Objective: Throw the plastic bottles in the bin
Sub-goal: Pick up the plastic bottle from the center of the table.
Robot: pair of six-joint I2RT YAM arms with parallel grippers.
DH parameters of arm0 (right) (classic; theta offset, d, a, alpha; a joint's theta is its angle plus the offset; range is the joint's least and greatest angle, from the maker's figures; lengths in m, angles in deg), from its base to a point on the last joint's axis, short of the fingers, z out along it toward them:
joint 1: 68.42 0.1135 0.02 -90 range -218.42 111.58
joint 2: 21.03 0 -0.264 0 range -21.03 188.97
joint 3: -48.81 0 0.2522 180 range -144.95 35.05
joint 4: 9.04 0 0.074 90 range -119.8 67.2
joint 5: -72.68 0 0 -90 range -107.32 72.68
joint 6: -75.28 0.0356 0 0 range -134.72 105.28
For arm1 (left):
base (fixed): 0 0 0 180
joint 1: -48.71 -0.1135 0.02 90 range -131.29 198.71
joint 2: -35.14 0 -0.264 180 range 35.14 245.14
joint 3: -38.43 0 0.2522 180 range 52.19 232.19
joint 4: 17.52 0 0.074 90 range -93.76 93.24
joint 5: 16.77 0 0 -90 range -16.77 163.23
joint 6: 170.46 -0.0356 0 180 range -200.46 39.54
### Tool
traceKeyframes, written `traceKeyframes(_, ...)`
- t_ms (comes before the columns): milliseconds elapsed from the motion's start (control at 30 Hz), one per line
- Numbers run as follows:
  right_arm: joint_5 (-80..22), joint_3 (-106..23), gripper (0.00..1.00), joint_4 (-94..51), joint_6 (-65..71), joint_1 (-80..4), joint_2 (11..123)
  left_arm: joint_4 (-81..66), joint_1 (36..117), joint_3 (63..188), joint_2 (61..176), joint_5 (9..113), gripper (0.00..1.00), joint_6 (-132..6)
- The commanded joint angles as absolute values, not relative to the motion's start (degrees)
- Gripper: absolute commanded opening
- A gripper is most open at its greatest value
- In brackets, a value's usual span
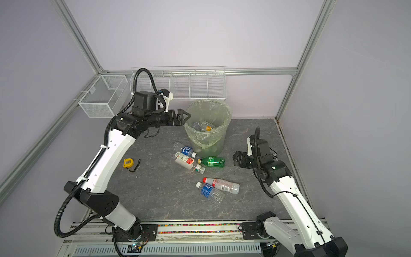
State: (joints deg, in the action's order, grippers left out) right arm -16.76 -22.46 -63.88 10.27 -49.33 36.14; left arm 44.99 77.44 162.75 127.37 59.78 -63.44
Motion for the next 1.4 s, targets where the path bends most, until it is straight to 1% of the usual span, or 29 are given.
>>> traceKeyframes(0,-17.9,-21.6,0.88,-62.5,9.1,-49.7,36.4,43.9,76.0,158.9,124.8,63.7,0.99,-63.7)
traceKeyframes(100,-19.7,-22.2,0.88,-62.9,7.7,-49.8,37.6,38.8,72.0,151.3,121.2,57.8,0.99,-60.2)
traceKeyframes(167,-19.8,-23.0,0.88,-64.4,6.8,-49.7,38.3,34.6,69.9,145.6,118.1,55.9,0.99,-58.3)
traceKeyframes(233,-20.6,-23.3,0.88,-64.8,6.1,-49.6,37.9,33.3,68.9,141.7,115.4,57.8,0.99,-58.7)
traceKeyframes(300,-21.2,-22.2,0.88,-63.5,6.0,-49.5,36.2,34.7,68.6,140.3,114.4,60.2,0.99,-59.5)
traceKeyframes(400,-21.3,-20.2,0.88,-62.1,5.9,-49.5,33.2,36.8,68.4,139.7,114.4,60.7,0.99,-60.9)
traceKeyframes(500,-21.5,-20.7,0.88,-64.2,5.2,-49.3,31.4,37.9,68.4,138.6,114.5,61.0,0.99,-61.7)
traceKeyframes(600,-22.2,-20.1,0.88,-63.2,5.2,-48.2,27.7,37.0,68.3,136.0,113.6,60.1,0.99,-62.0)
traceKeyframes(700,-22.0,-19.5,0.88,-63.4,4.4,-47.4,26.2,35.4,68.3,132.6,111.6,62.0,0.99,-61.5)
traceKeyframes(900,-21.4,-20.9,0.88,-69.8,2.1,-45.7,29.9,34.8,68.0,127.8,108.9,64.9,0.99,-61.8)
traceKeyframes(1200,-19.2,-20.0,0.88,-70.6,-1.4,-39.9,31.6,33.5,67.9,121.7,107.8,64.4,0.99,-60.8)
traceKeyframes(1367,-17.8,-18.0,0.88,-72.3,-0.8,-38.2,34.9,29.9,67.8,116.8,106.7,63.3,0.99,-57.9)
